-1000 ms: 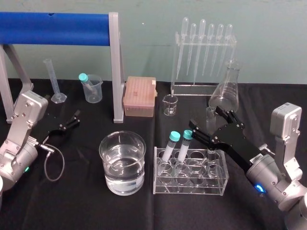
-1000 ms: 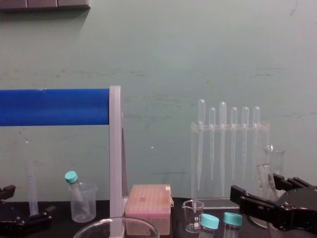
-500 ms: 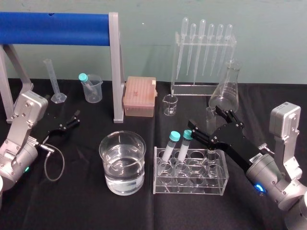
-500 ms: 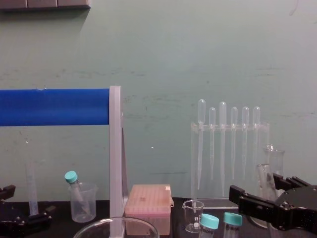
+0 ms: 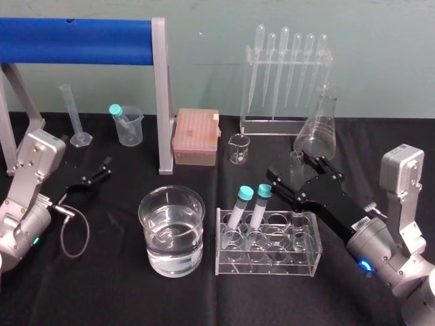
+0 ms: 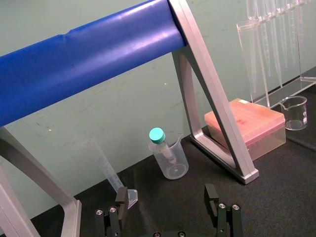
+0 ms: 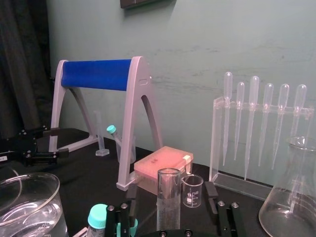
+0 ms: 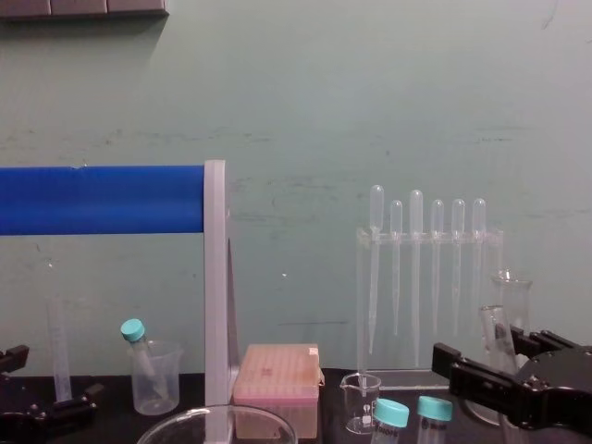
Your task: Hold the test tube with one hand and immerse one end into the beaker, then return it to the test tube rack.
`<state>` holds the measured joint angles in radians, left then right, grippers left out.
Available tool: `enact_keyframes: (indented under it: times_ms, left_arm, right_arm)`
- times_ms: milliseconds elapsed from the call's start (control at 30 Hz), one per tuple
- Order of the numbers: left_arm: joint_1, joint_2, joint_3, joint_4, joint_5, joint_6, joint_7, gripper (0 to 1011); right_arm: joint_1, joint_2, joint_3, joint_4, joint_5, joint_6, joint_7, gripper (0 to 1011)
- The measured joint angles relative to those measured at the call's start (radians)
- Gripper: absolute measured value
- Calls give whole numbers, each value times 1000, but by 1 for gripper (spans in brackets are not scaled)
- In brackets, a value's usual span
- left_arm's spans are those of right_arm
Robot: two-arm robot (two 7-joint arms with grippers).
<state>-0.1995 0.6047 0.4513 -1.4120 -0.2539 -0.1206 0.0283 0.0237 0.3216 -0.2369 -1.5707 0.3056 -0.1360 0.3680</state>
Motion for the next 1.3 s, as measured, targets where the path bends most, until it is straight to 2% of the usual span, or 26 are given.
enact_keyframes:
  times_ms: [100, 133, 167, 233, 300, 467, 567, 600, 633, 700, 1300]
  left_arm:
    - [0, 0, 0, 0, 0, 0, 0, 1000]
    - [0, 0, 0, 0, 0, 0, 0, 1000]
    - [0, 0, 0, 0, 0, 0, 0, 1000]
    - [0, 0, 0, 0, 0, 0, 0, 1000]
    - [0, 0, 0, 0, 0, 0, 0, 1000]
    - [0, 0, 0, 0, 0, 0, 0, 1000]
    - [0, 0, 0, 0, 0, 0, 0, 1000]
    - [0, 0, 0, 0, 0, 0, 0, 1000]
    - [0, 0, 0, 0, 0, 0, 0, 1000]
    - [0, 0, 0, 0, 0, 0, 0, 1000]
    - [0, 0, 0, 0, 0, 0, 0, 1000]
  right_arm:
    - [0, 0, 0, 0, 0, 0, 0, 812]
    - [0, 0, 0, 0, 0, 0, 0, 751]
    - [0, 0, 0, 0, 0, 0, 0, 751]
    - [0, 0, 0, 0, 0, -1, 0, 656]
    - [0, 0, 0, 0, 0, -1, 0, 633]
    - [0, 0, 0, 0, 0, -1, 0, 432]
    - [0, 0, 0, 0, 0, -1, 0, 349]
    - [0, 0, 0, 0, 0, -1, 0, 349]
    - [0, 0, 0, 0, 0, -1, 0, 287]
    - [0, 0, 0, 0, 0, -1, 0, 239]
    - [2, 0, -2, 2, 13, -5, 11, 222]
